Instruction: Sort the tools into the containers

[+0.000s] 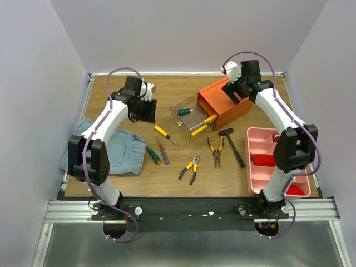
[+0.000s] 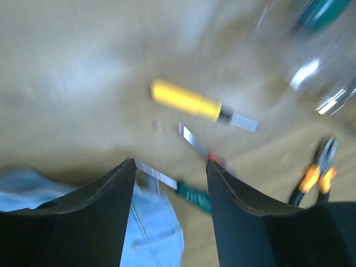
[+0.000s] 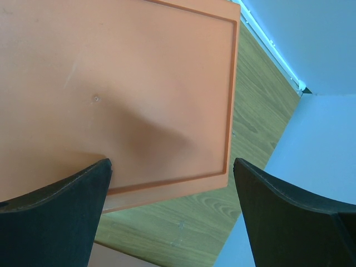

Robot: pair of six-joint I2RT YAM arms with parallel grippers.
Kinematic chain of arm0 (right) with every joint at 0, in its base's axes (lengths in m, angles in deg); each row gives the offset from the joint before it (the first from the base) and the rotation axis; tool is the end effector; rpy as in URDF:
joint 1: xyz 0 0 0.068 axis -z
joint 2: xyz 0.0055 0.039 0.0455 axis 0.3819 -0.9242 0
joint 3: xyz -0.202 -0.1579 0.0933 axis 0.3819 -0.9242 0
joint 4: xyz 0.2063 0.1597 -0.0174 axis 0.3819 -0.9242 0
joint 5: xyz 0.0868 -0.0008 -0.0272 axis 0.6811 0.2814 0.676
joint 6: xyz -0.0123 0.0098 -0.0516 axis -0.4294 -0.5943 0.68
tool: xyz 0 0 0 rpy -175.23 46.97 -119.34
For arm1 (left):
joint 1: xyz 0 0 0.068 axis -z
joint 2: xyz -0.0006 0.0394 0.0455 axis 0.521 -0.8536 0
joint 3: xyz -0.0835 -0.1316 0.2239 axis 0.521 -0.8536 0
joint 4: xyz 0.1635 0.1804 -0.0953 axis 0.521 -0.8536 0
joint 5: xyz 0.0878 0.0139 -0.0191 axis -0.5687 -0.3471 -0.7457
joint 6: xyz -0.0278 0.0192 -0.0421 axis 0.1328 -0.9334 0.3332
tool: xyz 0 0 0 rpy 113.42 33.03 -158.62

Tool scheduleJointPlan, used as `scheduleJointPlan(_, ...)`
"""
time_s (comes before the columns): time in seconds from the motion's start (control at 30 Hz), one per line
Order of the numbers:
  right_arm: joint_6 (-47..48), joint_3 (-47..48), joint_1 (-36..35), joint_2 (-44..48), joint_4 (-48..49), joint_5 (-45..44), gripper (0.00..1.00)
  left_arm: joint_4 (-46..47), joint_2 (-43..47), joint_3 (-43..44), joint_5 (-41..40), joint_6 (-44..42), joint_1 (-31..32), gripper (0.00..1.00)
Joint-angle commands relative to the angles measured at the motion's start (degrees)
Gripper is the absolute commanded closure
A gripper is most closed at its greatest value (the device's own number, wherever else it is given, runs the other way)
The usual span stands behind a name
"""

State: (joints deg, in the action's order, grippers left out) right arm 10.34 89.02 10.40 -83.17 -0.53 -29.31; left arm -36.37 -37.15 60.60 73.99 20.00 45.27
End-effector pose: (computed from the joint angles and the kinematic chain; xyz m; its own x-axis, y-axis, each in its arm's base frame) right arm 0.4082 0.0830 0.3047 -0.4450 -0.7141 -0.5404 -0.4979 0.6988 -0.5136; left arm 0.3462 -0.0943 0.2933 -0.8108 0.1471 -0.5666 0.3257 0.9176 -0.2279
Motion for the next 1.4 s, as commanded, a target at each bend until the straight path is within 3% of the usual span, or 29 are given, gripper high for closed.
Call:
scheduleJointPlan(0.0, 0.2, -2.8, -0.4, -4.1, -9.0, 1.3, 0.00, -8.3, 3.7, -9.5, 4.9, 2.7, 1.2, 0.38)
scheduleJointPlan(0.13, 0.1, -1.7, -1.0, -4.9, -9.4, 1.2, 0.00, -7.0, 8.5, -18.4, 6.1, 6.2, 3.9, 0.35)
scheduleJointPlan(0.3, 0.1, -1.8, -1.6, -5.1, -9.6, 1.5, 0.00, -6.8, 8.5, -19.1, 4.1, 8.9, 3.5, 0.37)
scheduleJointPlan(0.63, 0.7, -2.4, -1.8, -4.3, -9.7, 0.7, 0.00, -6.9, -3.2, -16.7, 6.1, 9.3, 3.6, 0.47)
scheduleJointPlan(0.9, 0.8, -5.1, -1.8, -3.6, -9.3, 1.1, 0.00, -6.6, -11.3, -12.5, 6.3, 9.8, 3.6, 0.43)
scheduleJointPlan(0.93, 0.8, -4.4, -1.8, -3.8, -9.4, 1.1, 0.00, -6.9, -13.4, -11.5, 6.9, 9.3, 3.6, 0.48)
scheduleJointPlan(0.97, 0.8, -4.0, -1.8, -4.1, -9.5, 1.1, 0.00, -7.0, -14.1, -9.7, 7.3, 8.7, 3.5, 0.69)
scheduleJointPlan(1.0, 0.8, -3.5, -1.8, -4.3, -9.5, 1.1, 0.00, -7.1, -14.5, -8.8, 7.4, 8.6, 3.4, 0.75)
scheduleJointPlan(1.13, 0.8, -2.5, -1.8, -4.8, -9.4, 1.1, 0.00, -8.5, -15.6, -3.3, 6.7, 8.5, 3.0, 0.80)
scheduleJointPlan(1.23, 0.9, -2.4, -1.8, -4.8, -9.4, 1.0, 0.00, -10.5, -15.3, 0.5, 7.0, 7.2, 1.4, 0.98)
scheduleJointPlan(1.37, 1.3, -2.2, -1.8, -4.8, -9.1, 0.4, 0.00, -14.7, -9.5, 5.8, 7.4, 5.5, -2.8, 1.00)
